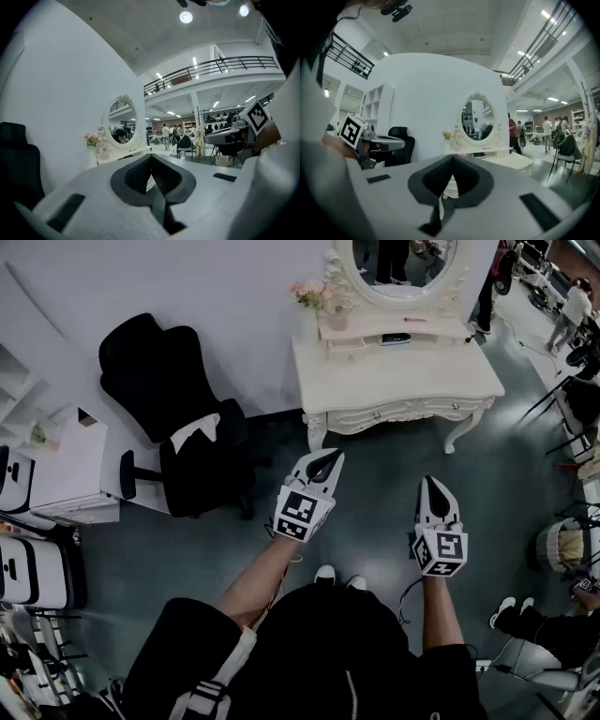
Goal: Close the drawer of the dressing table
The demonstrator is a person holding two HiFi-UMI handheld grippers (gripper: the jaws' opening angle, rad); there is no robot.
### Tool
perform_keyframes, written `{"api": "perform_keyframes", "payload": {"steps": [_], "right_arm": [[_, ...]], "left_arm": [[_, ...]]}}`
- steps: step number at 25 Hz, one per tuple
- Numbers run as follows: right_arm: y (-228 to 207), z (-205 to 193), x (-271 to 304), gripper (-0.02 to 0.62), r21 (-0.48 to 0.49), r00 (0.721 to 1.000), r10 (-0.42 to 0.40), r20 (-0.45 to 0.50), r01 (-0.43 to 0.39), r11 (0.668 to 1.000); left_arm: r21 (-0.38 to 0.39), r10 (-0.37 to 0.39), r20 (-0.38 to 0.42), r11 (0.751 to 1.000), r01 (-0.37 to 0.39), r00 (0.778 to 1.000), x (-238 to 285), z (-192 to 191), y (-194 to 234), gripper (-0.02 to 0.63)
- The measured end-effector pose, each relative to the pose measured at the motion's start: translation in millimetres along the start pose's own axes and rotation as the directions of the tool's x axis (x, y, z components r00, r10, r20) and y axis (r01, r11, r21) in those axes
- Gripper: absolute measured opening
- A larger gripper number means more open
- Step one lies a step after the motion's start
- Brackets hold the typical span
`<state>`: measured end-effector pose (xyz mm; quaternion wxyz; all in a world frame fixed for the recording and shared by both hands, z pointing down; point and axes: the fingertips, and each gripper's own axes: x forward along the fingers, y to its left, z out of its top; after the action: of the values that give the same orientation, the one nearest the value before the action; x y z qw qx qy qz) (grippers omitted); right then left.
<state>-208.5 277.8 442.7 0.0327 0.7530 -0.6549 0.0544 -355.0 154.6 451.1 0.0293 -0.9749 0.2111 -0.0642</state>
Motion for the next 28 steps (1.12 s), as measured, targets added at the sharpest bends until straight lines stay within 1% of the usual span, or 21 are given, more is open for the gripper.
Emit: {"api": "perform_keyframes", "payload": {"steps": [3,6,11,16,20,23,28], "right_arm": [[0.5,-7.6,-2.1,0.002,0.009,1.000,0.020,-0.023,-0.020,1.000],[-0.7,-14.0,-4.1,0.002,-0.006,0.999,0.016,-0.039,-0.017,1.000],[-7.7,-16.3,-6.8,0.002,-0.003,0.999,-0.024,-0.033,0.024,1.000],[-25.4,-15.4,-4.0,0.002,0.008,0.998,-0.065,-0.023,0.065,0.998],[-51.6,-16.7,9.6,0.002,0.014,0.998,-0.067,-0.022,0.067,0.998],[-78.7,-16.7,28.9,0.002,0.016,0.998,-0.055,-0.020,0.056,0.998],[-136.8,-16.7,76.1,0.002,0.039,0.999,0.002,-0.037,0.000,0.999]], "left_arm": [[0.000,0.002,-0.002,1.000,-0.002,1.000,1.2,-3.3,-3.1,0.006],[0.008,0.002,-0.016,1.000,-0.002,1.000,3.2,-9.7,-5.5,0.006],[0.010,-0.018,-0.019,1.000,0.018,1.000,10.4,-14.1,-4.8,0.006],[0.019,-0.035,-0.014,0.999,0.035,0.999,31.7,-8.7,-3.4,0.006],[0.012,-0.039,-0.020,0.999,0.039,0.999,63.4,-10.8,-5.7,0.007],[0.010,-0.028,-0.025,1.000,0.028,0.999,95.8,-10.6,-5.3,0.008],[-0.004,0.009,-0.046,1.000,-0.009,0.999,161.4,-7.4,-4.1,0.008]]}}
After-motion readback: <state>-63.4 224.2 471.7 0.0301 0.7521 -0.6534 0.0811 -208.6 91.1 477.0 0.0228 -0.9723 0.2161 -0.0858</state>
